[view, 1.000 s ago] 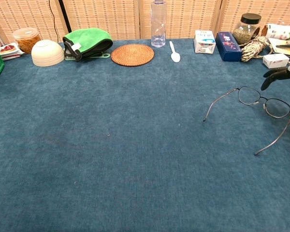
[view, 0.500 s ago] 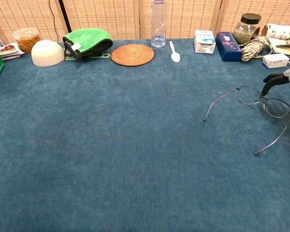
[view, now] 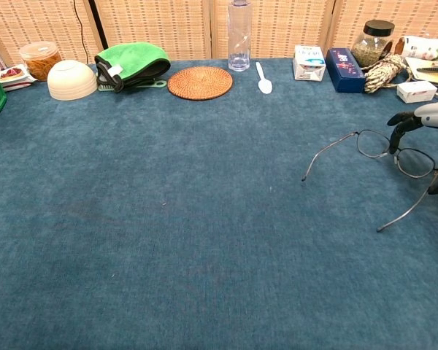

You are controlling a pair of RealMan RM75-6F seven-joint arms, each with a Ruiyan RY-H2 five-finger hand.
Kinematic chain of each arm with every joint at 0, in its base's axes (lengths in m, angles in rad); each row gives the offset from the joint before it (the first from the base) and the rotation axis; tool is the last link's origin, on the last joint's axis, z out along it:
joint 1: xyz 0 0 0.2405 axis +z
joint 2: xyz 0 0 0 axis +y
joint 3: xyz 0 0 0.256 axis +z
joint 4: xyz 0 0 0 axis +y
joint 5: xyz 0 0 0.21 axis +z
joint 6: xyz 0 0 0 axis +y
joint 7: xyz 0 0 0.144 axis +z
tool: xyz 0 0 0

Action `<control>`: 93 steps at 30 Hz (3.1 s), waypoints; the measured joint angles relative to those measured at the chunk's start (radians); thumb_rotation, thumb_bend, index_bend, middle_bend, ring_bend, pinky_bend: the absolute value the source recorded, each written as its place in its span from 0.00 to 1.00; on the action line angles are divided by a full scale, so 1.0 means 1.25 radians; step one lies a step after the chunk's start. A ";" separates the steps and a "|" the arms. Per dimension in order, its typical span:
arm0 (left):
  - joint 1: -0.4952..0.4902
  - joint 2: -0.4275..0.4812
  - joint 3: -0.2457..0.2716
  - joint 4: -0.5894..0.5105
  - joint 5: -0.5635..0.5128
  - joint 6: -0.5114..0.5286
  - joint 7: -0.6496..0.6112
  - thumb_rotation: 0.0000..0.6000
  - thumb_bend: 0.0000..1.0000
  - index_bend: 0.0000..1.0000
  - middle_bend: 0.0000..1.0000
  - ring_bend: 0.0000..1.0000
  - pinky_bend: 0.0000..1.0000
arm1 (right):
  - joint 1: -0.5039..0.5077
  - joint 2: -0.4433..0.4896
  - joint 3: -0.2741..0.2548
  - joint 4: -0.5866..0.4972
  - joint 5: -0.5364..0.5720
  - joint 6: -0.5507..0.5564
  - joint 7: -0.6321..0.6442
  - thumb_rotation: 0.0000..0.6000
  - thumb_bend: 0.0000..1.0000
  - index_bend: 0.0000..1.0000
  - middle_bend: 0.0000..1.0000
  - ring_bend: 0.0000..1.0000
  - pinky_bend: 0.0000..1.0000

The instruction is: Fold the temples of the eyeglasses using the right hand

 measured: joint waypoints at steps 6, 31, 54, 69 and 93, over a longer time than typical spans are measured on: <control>0.003 0.001 0.000 0.006 -0.005 0.000 -0.006 0.60 0.28 0.12 0.02 0.04 0.00 | 0.015 -0.017 -0.007 0.011 0.023 0.002 -0.015 1.00 0.09 0.36 0.02 0.00 0.00; 0.003 -0.005 -0.002 0.017 -0.014 -0.009 -0.013 0.60 0.28 0.12 0.02 0.04 0.00 | 0.043 -0.055 0.000 0.046 0.076 0.034 -0.027 1.00 0.09 0.61 0.21 0.02 0.05; -0.004 -0.008 -0.004 0.005 -0.007 -0.014 0.005 0.60 0.28 0.12 0.02 0.04 0.00 | 0.085 0.005 -0.009 0.021 0.195 -0.024 -0.036 1.00 0.09 0.34 0.12 0.00 0.05; -0.009 -0.004 -0.006 -0.002 -0.005 -0.014 0.009 0.60 0.28 0.12 0.02 0.04 0.00 | 0.026 0.045 0.050 -0.087 -0.001 0.066 0.125 1.00 0.09 0.21 0.03 0.00 0.04; 0.008 0.000 0.000 0.027 -0.017 -0.009 -0.022 0.60 0.28 0.12 0.02 0.04 0.00 | 0.144 -0.135 0.120 -0.013 0.048 0.041 0.092 1.00 0.09 0.09 0.00 0.00 0.00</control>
